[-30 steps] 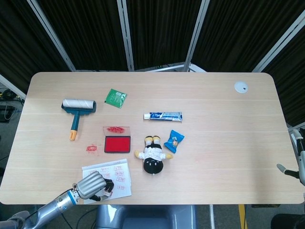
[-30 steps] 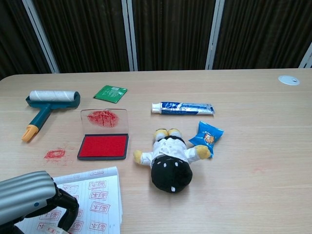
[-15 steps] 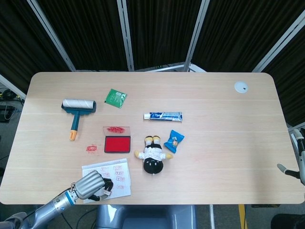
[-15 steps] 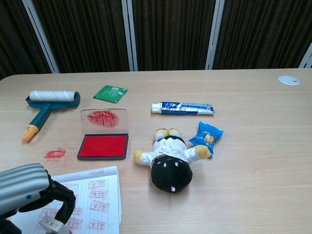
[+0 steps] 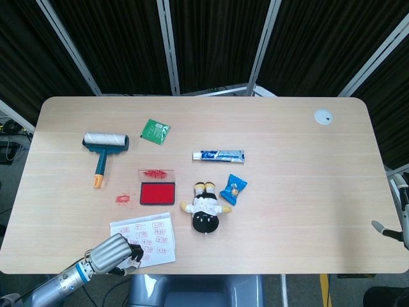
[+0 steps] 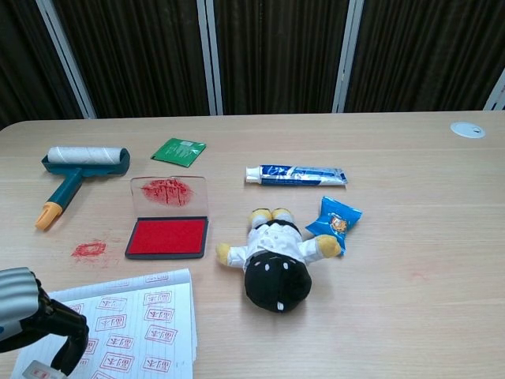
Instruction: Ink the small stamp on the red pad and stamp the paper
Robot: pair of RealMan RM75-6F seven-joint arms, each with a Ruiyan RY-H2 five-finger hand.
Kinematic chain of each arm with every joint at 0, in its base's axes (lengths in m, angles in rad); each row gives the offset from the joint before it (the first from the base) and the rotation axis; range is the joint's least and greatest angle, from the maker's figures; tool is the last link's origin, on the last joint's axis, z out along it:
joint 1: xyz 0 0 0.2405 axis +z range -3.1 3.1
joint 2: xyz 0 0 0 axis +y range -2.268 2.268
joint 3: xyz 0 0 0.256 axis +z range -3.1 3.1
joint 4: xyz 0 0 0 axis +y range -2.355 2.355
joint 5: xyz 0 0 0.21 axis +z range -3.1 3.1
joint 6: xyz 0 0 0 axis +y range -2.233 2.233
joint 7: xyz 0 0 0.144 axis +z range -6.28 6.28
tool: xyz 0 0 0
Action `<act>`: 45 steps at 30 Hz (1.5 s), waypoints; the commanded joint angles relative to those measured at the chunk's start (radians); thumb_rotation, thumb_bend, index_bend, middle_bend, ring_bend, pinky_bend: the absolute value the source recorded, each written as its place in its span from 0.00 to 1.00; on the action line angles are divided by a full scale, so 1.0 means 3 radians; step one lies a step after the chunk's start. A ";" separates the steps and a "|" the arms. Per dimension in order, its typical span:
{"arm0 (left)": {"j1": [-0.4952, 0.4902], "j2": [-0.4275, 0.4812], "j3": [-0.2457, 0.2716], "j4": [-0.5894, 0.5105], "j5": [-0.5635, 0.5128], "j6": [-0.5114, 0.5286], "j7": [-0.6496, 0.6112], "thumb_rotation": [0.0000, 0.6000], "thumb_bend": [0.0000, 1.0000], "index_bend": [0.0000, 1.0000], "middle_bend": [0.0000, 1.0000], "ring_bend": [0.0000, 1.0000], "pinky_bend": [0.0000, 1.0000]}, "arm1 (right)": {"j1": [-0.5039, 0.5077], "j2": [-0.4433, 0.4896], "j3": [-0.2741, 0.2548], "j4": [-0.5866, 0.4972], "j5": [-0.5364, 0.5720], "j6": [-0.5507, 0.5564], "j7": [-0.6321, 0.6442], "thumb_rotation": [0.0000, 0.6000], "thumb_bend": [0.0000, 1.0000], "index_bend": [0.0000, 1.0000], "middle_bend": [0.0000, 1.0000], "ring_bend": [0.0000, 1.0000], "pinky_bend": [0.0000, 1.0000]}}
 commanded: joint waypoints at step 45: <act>0.0123 -0.0342 -0.0039 0.0800 -0.0111 -0.0149 -0.0324 1.00 0.73 0.60 0.57 0.84 0.80 | 0.0020 -0.0035 0.0003 0.0031 0.0051 -0.0051 -0.0068 1.00 0.00 0.00 0.00 0.00 0.00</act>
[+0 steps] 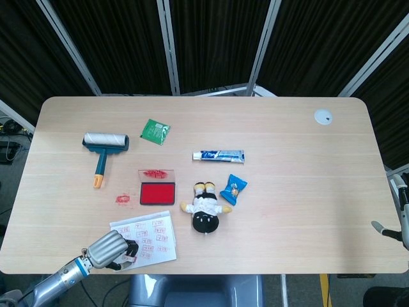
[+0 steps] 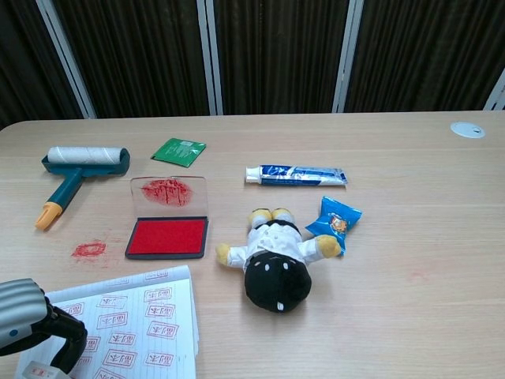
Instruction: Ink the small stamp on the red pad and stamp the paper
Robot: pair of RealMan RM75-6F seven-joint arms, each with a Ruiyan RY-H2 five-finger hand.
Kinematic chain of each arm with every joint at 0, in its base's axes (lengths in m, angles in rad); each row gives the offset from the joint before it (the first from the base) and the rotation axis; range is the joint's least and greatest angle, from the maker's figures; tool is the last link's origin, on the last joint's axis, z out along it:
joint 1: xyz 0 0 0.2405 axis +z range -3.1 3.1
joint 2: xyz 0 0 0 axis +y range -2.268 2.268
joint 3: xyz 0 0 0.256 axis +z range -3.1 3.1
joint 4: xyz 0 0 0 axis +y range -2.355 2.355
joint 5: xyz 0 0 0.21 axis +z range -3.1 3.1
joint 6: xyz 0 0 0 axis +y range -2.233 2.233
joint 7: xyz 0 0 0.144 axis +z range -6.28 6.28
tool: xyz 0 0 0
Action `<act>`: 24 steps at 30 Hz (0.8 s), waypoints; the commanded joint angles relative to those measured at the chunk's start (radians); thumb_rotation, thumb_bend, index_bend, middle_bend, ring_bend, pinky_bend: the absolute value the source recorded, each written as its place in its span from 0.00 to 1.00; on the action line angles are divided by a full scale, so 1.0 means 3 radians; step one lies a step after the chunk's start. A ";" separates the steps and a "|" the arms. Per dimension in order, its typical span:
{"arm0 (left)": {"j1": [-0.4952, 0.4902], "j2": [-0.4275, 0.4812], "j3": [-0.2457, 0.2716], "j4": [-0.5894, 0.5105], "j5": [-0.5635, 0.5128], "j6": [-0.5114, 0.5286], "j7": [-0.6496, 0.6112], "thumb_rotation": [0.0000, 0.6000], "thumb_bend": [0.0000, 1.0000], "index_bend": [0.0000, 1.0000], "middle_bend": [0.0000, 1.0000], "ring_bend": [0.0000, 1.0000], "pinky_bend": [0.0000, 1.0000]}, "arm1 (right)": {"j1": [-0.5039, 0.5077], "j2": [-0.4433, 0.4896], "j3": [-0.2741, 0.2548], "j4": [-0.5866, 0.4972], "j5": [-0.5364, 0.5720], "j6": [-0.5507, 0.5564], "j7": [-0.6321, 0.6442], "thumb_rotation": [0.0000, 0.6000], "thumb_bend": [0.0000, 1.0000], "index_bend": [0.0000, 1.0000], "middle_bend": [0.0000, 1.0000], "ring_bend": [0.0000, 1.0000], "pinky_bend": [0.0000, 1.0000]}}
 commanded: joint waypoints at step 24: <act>-0.0018 -0.0027 -0.0007 0.0058 -0.0051 -0.0089 -0.0051 1.00 0.74 0.60 0.57 0.84 0.80 | 0.0005 -0.0013 0.0000 0.0011 0.0015 -0.0013 -0.0024 1.00 0.00 0.00 0.00 0.00 0.00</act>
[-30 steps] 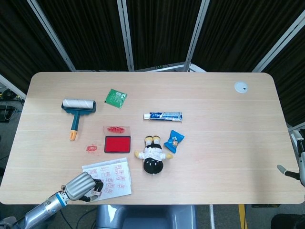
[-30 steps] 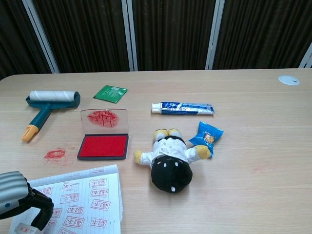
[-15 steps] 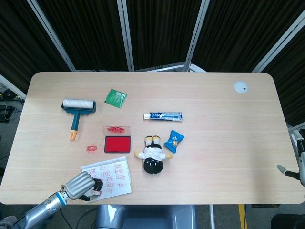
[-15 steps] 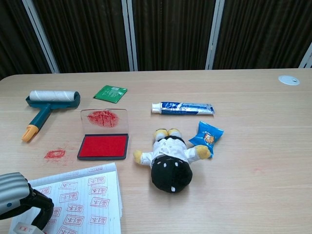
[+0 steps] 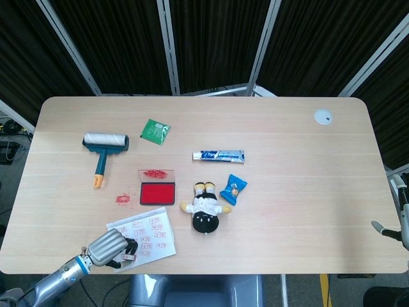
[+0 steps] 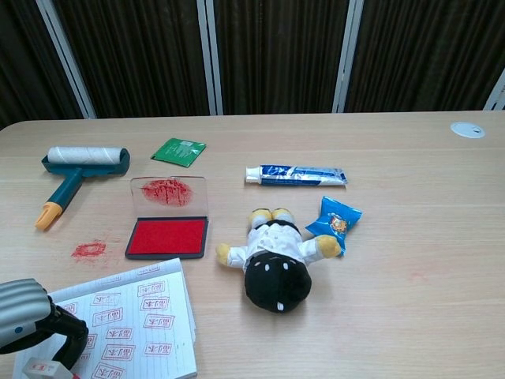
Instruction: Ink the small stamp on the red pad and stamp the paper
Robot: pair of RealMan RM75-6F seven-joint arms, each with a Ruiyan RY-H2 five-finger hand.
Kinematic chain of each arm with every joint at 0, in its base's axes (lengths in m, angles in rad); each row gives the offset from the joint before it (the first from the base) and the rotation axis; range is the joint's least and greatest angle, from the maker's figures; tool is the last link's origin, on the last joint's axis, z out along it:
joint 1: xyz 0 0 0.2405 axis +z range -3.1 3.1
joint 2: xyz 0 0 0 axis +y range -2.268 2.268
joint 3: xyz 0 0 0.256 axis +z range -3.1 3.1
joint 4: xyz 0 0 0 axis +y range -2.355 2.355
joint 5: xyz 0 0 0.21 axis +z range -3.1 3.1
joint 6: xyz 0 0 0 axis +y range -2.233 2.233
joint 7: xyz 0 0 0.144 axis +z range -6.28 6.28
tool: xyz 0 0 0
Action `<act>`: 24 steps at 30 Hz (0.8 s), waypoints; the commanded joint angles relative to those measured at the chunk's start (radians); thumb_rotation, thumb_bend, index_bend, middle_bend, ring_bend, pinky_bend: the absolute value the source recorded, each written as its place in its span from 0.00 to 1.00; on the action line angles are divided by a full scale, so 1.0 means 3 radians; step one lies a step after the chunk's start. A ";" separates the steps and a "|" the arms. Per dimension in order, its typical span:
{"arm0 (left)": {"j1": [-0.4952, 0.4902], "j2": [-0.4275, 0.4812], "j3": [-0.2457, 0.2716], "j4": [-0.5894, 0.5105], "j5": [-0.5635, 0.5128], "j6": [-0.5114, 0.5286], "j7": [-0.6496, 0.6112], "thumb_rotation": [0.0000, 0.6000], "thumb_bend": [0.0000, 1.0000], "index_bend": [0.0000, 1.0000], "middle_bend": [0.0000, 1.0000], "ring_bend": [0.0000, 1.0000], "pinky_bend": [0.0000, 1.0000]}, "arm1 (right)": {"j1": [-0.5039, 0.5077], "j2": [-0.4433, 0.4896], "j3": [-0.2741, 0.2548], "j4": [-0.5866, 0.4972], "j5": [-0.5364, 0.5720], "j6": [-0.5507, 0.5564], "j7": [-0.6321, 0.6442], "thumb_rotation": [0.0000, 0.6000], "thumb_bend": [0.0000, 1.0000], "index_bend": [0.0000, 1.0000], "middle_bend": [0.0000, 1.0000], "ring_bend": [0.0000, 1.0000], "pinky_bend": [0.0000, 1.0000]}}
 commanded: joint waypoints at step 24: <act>-0.0013 0.0264 -0.0100 -0.0382 0.0077 0.0438 0.0012 1.00 0.73 0.61 0.58 0.84 0.80 | -0.0010 0.0011 -0.0005 -0.0023 -0.0016 0.0016 0.0010 1.00 0.00 0.00 0.00 0.00 0.00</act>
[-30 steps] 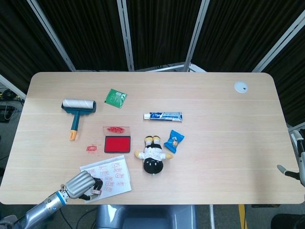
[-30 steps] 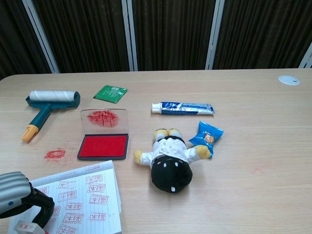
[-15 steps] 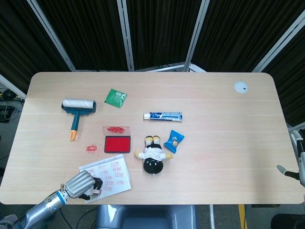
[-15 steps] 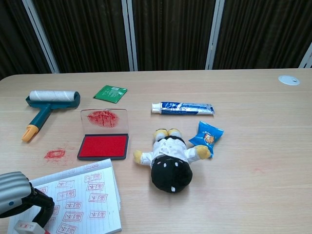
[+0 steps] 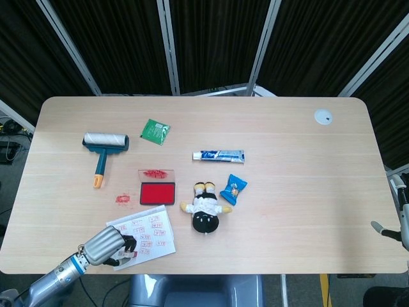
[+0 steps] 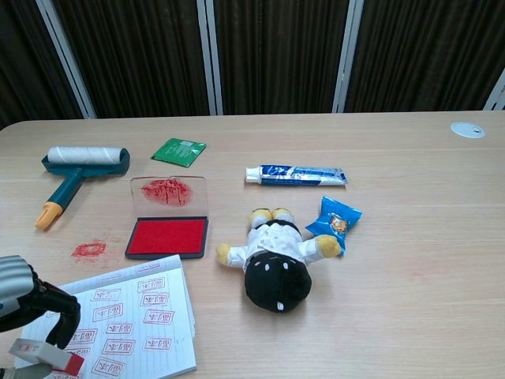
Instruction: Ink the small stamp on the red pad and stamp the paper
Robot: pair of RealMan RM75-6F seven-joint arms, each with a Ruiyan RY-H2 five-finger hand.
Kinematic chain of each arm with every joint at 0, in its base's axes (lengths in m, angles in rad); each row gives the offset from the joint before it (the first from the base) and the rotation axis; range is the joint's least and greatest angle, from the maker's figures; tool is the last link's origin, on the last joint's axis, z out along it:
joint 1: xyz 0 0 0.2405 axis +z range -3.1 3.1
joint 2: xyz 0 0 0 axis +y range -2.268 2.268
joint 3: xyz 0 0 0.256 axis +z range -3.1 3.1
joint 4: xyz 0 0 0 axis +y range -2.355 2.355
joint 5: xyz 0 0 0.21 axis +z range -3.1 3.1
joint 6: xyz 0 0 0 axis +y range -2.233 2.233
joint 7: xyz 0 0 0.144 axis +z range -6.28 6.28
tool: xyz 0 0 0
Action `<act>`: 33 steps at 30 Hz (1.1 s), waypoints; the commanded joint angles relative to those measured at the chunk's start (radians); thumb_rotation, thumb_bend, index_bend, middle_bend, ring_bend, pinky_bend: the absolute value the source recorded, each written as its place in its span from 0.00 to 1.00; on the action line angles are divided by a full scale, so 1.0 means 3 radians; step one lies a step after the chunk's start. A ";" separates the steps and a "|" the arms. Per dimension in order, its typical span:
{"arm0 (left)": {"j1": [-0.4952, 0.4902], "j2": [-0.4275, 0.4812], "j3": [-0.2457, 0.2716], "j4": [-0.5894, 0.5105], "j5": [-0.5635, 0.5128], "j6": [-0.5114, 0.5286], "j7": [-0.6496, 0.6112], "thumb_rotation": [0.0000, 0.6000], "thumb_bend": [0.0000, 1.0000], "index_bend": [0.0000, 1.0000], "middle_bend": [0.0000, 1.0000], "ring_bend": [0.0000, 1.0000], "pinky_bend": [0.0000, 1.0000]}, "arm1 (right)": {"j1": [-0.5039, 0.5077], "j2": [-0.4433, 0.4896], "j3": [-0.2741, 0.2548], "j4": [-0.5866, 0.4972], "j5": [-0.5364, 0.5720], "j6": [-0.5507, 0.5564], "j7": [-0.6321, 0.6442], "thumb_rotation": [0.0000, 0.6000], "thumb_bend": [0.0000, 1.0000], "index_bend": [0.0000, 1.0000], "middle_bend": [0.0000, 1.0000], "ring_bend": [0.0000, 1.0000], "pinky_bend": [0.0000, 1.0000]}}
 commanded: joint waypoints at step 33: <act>-0.0470 0.0182 -0.1054 -0.0181 -0.1667 -0.1332 -0.0113 1.00 0.71 0.60 0.56 0.84 0.80 | 0.0013 0.0015 0.0018 0.0011 0.0062 -0.0062 0.0049 1.00 0.00 0.00 0.00 0.00 0.00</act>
